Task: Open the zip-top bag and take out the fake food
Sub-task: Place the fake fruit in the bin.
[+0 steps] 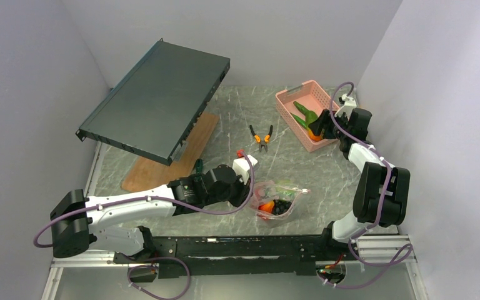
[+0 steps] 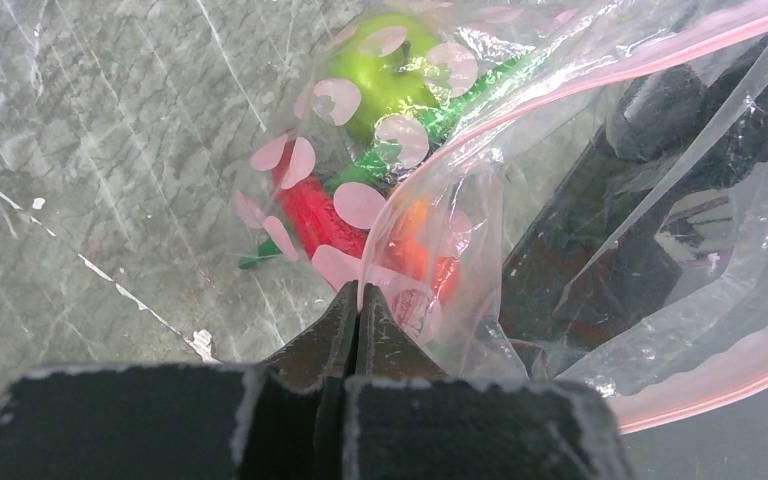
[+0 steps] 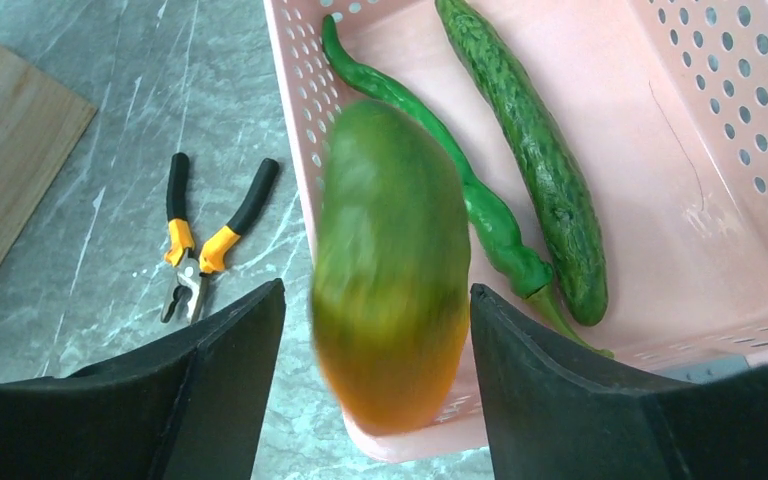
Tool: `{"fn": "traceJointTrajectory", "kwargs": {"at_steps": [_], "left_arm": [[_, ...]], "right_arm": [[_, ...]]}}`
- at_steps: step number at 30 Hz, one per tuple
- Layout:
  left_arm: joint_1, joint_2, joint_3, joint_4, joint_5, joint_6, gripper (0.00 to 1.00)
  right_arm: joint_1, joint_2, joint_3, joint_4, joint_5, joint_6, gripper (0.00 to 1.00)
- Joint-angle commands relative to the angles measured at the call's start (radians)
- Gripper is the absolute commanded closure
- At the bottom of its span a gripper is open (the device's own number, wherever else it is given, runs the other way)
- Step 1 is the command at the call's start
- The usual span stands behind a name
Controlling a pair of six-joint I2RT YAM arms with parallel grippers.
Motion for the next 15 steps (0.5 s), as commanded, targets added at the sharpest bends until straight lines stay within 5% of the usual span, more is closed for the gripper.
{"fn": "traceJointTrajectory", "kwargs": {"at_steps": [1, 3, 15], "left_arm": [[-0.001, -0.021, -0.005, 0.036, -0.009, -0.010, 1.00], [-0.001, -0.021, -0.006, 0.036, -0.009, -0.011, 1.00], [-0.001, -0.027, -0.009, 0.036, -0.014, -0.011, 1.00]], "right_arm": [[-0.005, -0.003, 0.034, 0.032, -0.019, -0.012, 0.29], [-0.004, -0.004, 0.034, 0.032, -0.019, -0.013, 0.02], [-0.004, -0.098, 0.002, 0.043, -0.023, -0.055, 0.00]]}}
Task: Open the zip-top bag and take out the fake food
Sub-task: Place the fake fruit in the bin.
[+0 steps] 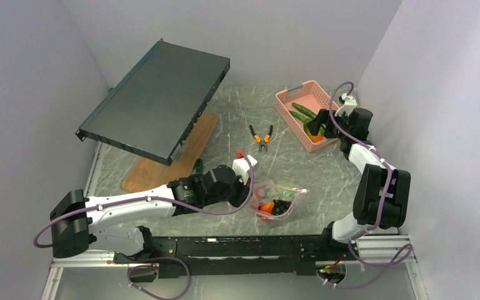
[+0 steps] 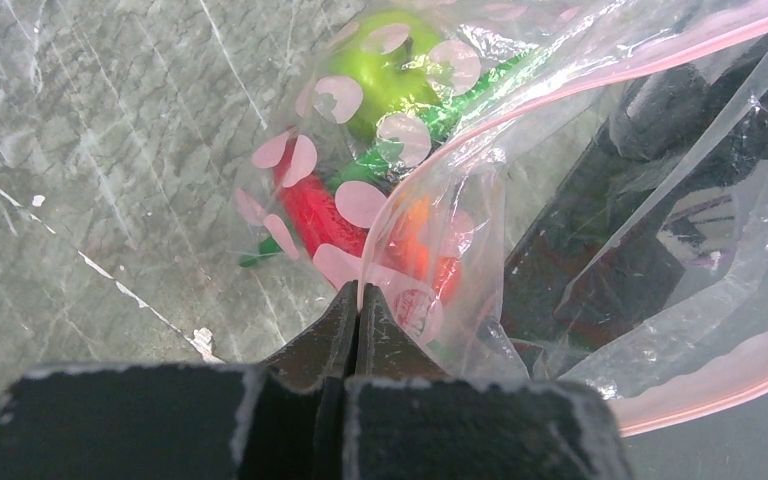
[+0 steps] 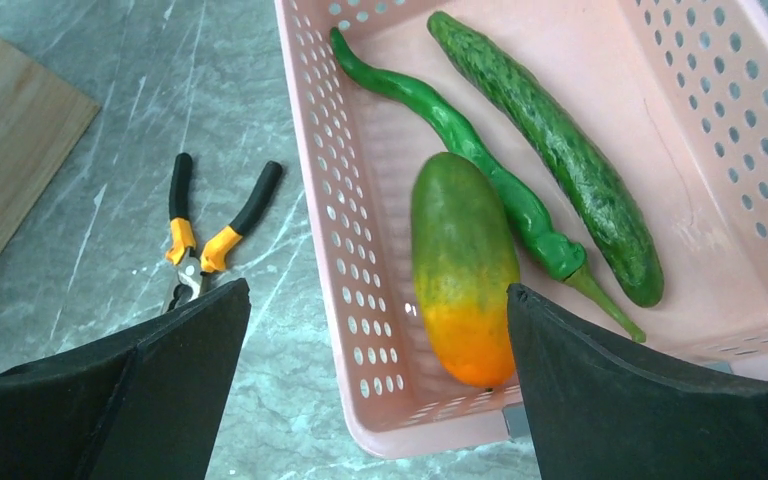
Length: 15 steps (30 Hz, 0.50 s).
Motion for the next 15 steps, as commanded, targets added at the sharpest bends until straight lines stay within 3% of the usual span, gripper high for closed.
{"fn": "traceJointTrajectory", "kwargs": {"at_steps": [1, 10, 12, 15], "left_arm": [[-0.001, -0.026, -0.005, 0.035, -0.012, -0.012, 1.00], [-0.001, -0.023, 0.003, 0.045, 0.003, -0.014, 1.00], [-0.001, -0.022, 0.005, 0.049, 0.010, -0.013, 1.00], [-0.001, -0.019, 0.013, 0.051, 0.023, -0.013, 1.00]], "right_arm": [[-0.005, -0.115, -0.004, 0.044, -0.021, -0.042, 0.00], [-0.005, -0.446, -0.104, 0.054, -0.159, -0.097, 0.00], [-0.006, -0.496, -0.097, -0.034, -0.259, -0.153, 0.00], [-0.002, -0.537, -0.025, -0.351, -0.522, -0.428, 0.00]]}}
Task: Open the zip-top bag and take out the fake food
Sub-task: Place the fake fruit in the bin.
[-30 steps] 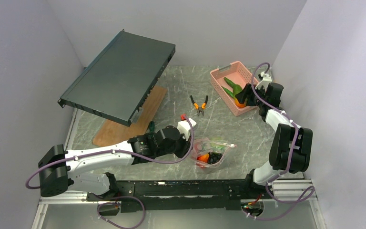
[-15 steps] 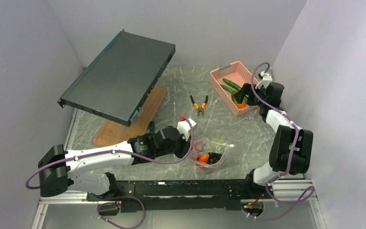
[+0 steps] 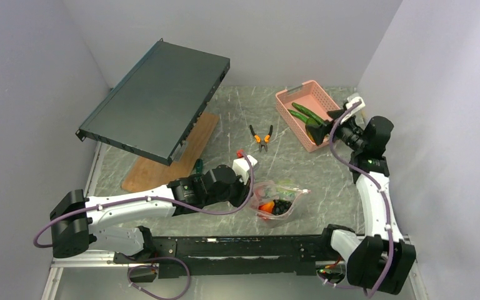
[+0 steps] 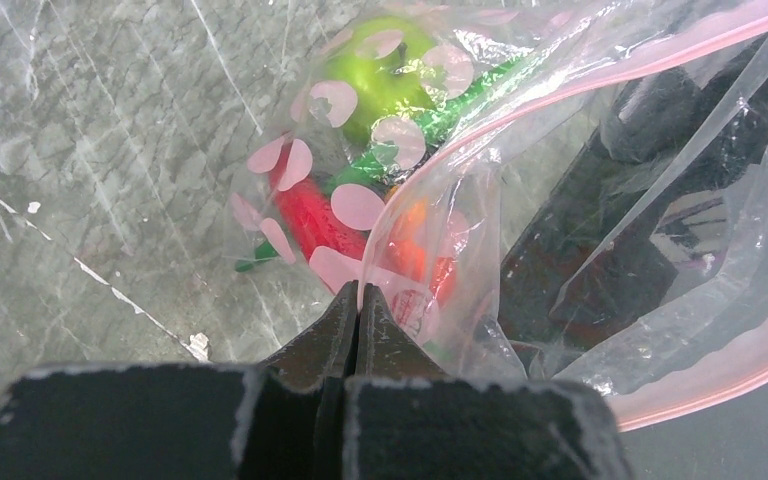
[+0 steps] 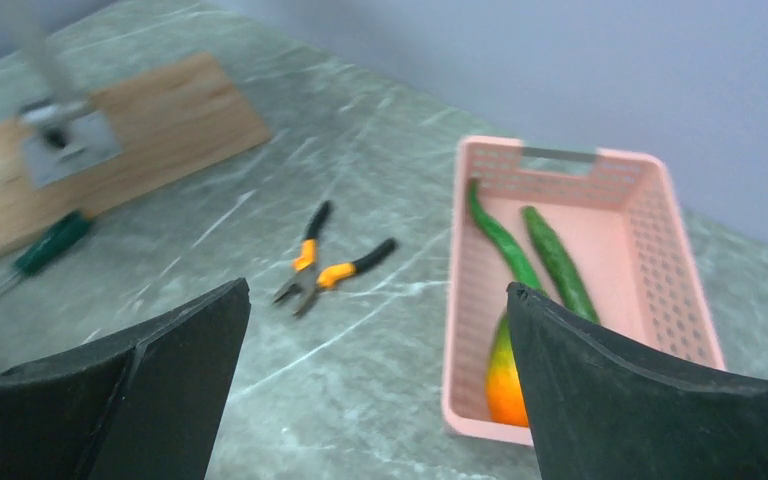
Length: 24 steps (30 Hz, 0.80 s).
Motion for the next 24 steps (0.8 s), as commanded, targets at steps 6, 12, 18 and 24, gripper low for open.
{"fn": "traceJointTrajectory", "kwargs": {"at_steps": [6, 12, 18, 24], "left_arm": [[-0.001, 0.001, 0.038, 0.047, 0.044, -0.009, 1.00], [-0.001, 0.019, 0.101, 0.053, 0.079, -0.001, 1.00], [-0.001, 0.034, 0.177, 0.028, 0.092, 0.020, 1.00], [-0.001, 0.081, 0.223, 0.028, 0.131, 0.016, 1.00]], "right_arm": [[0.027, -0.115, 0.249, -0.969, -0.481, -0.865, 0.01], [0.072, -0.118, 0.440, -1.480, -0.522, -1.259, 0.06], [0.178, -0.150, 0.494, -1.619, -0.542, -1.299, 0.18], [0.250, -0.168, 0.464, -1.658, -0.530, -1.335, 0.45]]}}
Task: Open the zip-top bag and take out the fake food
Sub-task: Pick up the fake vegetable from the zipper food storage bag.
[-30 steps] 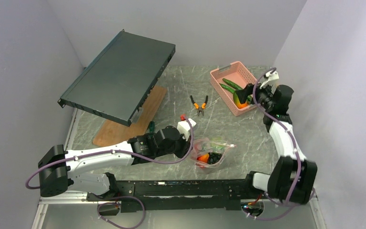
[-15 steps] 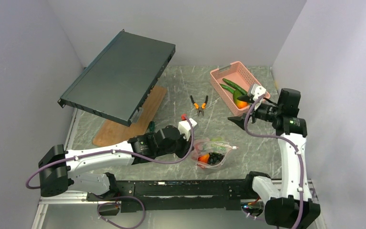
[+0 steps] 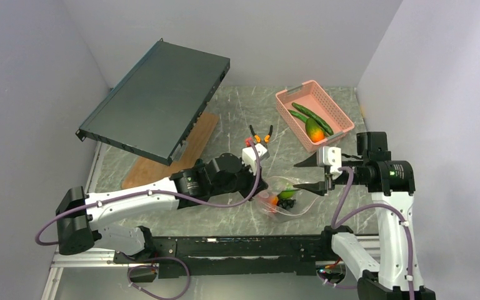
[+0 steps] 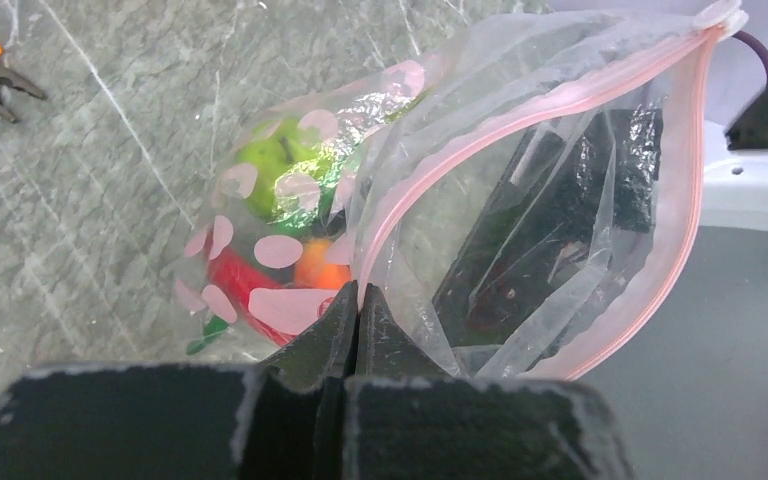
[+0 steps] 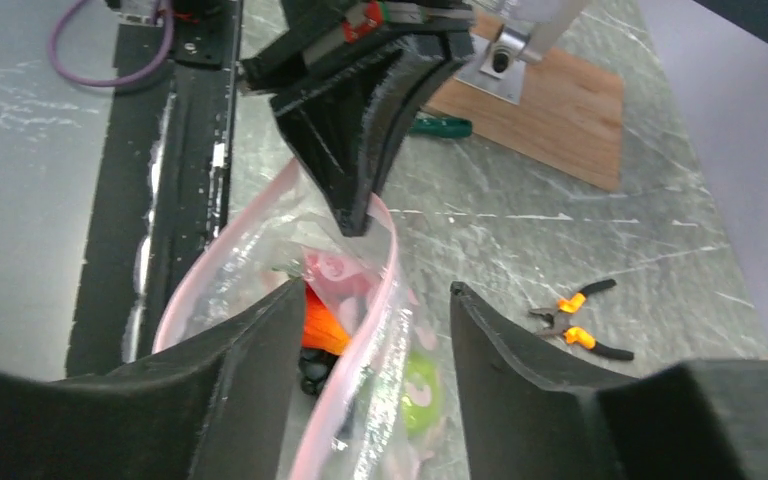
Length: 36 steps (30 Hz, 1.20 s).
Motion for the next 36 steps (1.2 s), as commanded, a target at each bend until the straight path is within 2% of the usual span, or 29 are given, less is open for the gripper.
{"fn": "traceJointTrajectory", "kwargs": {"at_steps": [1, 7, 13, 17, 27, 30, 36], "left_arm": [[0.000, 0.045, 0.065, 0.019, 0.044, 0.008, 1.00], [0.005, 0.077, 0.104, 0.035, 0.089, -0.015, 1.00], [0.009, 0.087, 0.118, 0.035, 0.103, -0.027, 1.00], [0.011, 0.081, 0.108, 0.051, 0.110, -0.040, 1.00], [0.015, 0.078, 0.083, 0.110, 0.135, -0.083, 1.00], [0.016, 0.079, 0.081, 0.111, 0.133, -0.087, 1.00], [0.020, 0.071, 0.069, 0.110, 0.110, -0.095, 1.00]], "right_arm": [[0.053, -0.011, -0.003, -0.093, -0.044, -0.084, 0.49], [0.163, -0.041, -0.073, 0.007, 0.064, 0.051, 0.69], [0.201, -0.080, -0.207, 0.180, 0.234, 0.137, 0.75], [0.220, -0.075, -0.287, 0.284, 0.310, 0.201, 0.76], [0.290, -0.061, -0.445, 0.499, 0.349, 0.404, 0.74], [0.292, -0.053, -0.438, 0.476, 0.334, 0.399, 0.73], [0.301, -0.030, -0.386, 0.254, 0.191, 0.152, 0.64]]}}
